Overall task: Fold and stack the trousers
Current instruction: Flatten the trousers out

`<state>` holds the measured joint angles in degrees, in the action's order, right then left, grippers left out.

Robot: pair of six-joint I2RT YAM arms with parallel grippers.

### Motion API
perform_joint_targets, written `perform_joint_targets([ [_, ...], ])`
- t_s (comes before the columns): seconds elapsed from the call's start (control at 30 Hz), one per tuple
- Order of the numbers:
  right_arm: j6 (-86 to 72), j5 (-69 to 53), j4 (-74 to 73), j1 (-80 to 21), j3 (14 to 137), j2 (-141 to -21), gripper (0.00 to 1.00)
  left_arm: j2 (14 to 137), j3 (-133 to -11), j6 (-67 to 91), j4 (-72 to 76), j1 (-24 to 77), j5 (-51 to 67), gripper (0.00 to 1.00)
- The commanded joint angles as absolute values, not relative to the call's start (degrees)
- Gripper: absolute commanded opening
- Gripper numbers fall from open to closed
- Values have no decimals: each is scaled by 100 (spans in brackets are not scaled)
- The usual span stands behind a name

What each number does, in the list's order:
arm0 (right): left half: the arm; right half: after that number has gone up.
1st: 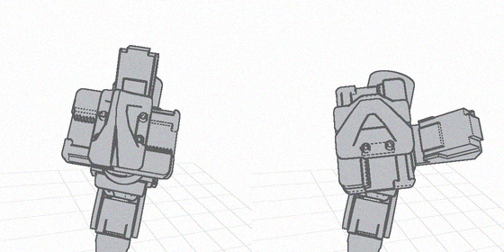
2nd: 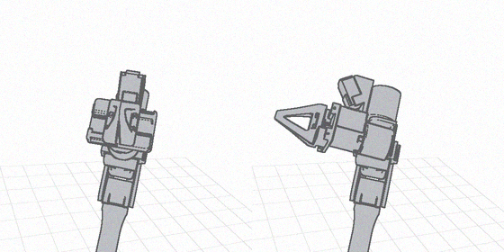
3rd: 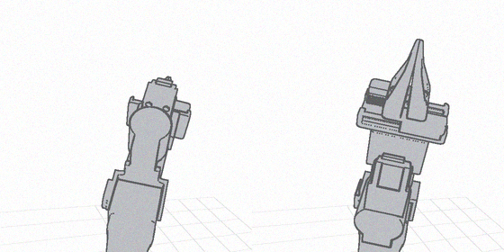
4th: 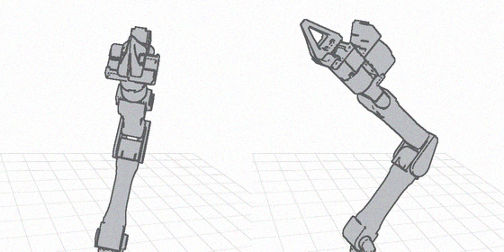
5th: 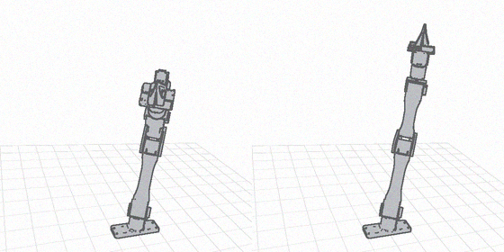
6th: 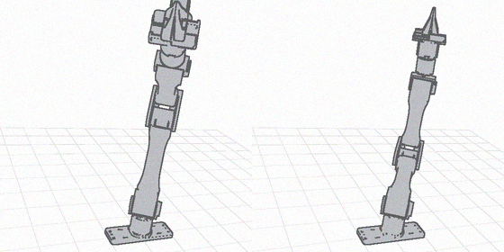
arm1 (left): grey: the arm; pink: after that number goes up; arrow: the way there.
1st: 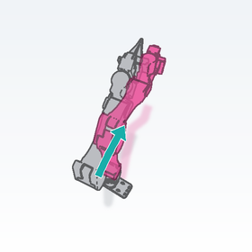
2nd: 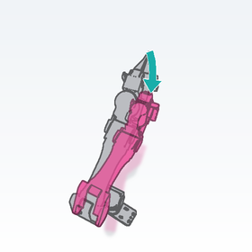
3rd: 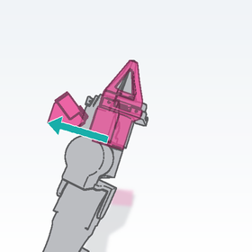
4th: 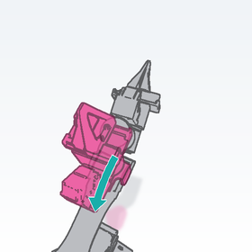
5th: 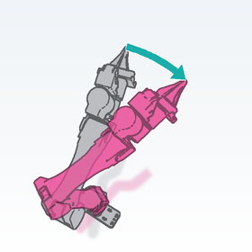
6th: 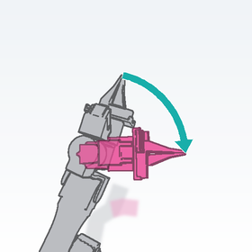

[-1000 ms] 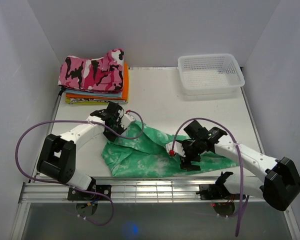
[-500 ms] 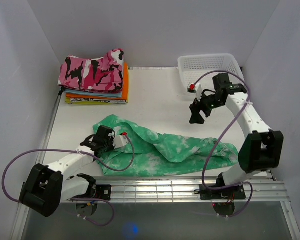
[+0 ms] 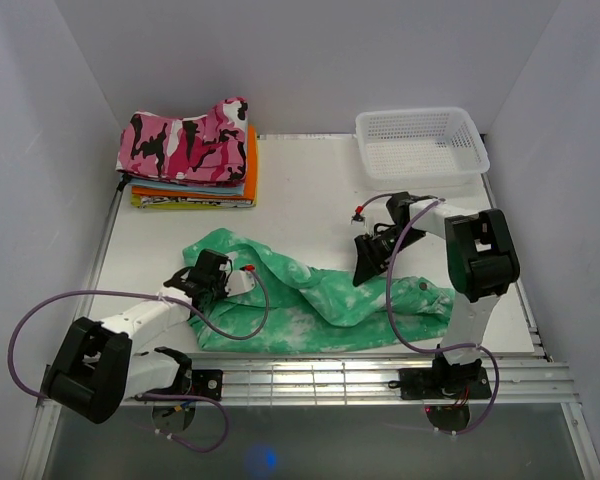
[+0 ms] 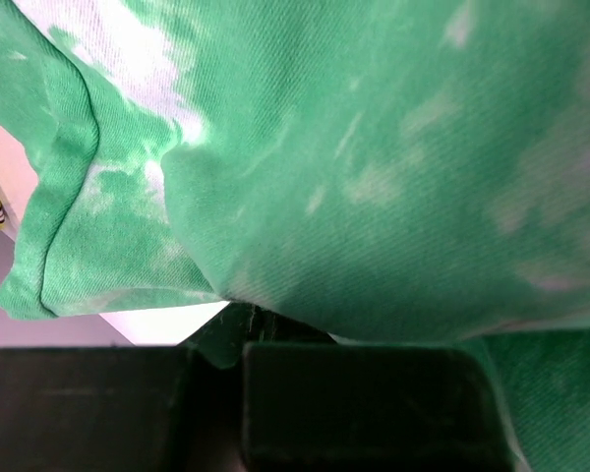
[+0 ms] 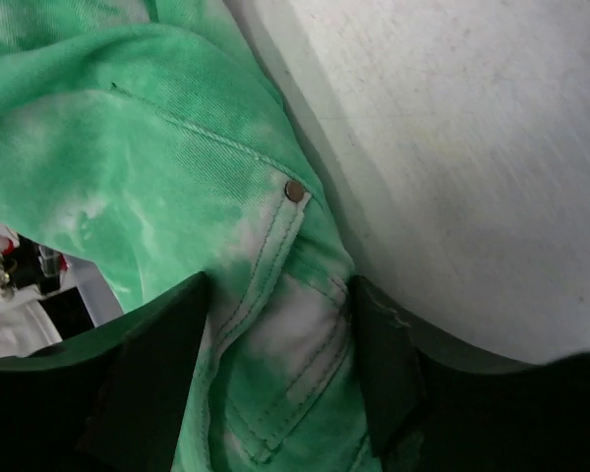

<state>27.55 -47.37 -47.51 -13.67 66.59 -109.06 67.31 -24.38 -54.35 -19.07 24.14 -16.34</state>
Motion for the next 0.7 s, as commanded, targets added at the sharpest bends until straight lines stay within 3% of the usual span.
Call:
perform_joint_targets([
  [0.0,2443,-5229,-4631,-1433,6706,-10916,57,6926,-2346,-5194,-2716,2338,-1371,0],
  [0.03,2452,-5238,-4667,-1433,6741,-10890,51,6926,-2364,-5186,-2733,2338,-1371,0],
  [0.07,2530,-5247,-4719,-1424,6820,-10837,37,6926,-2382,-5177,-2742,2338,-1371,0],
  [0.13,2531,-5256,-4772,-1389,6881,-10600,29,6943,-2391,-5177,-2751,2338,-1371,0],
  [0.43,2566,-4992,-4904,-1011,7110,-9660,30,7137,-2470,-5106,-2725,2338,-1345,0],
  [0.57,2619,-4940,-4931,-941,7137,-9431,8,7224,-2557,-5106,-2733,2338,-1345,0],
  [0.67,2584,-4844,-4878,-818,7303,-9134,8,7233,-2654,-5089,-2768,2338,-1362,0],
])
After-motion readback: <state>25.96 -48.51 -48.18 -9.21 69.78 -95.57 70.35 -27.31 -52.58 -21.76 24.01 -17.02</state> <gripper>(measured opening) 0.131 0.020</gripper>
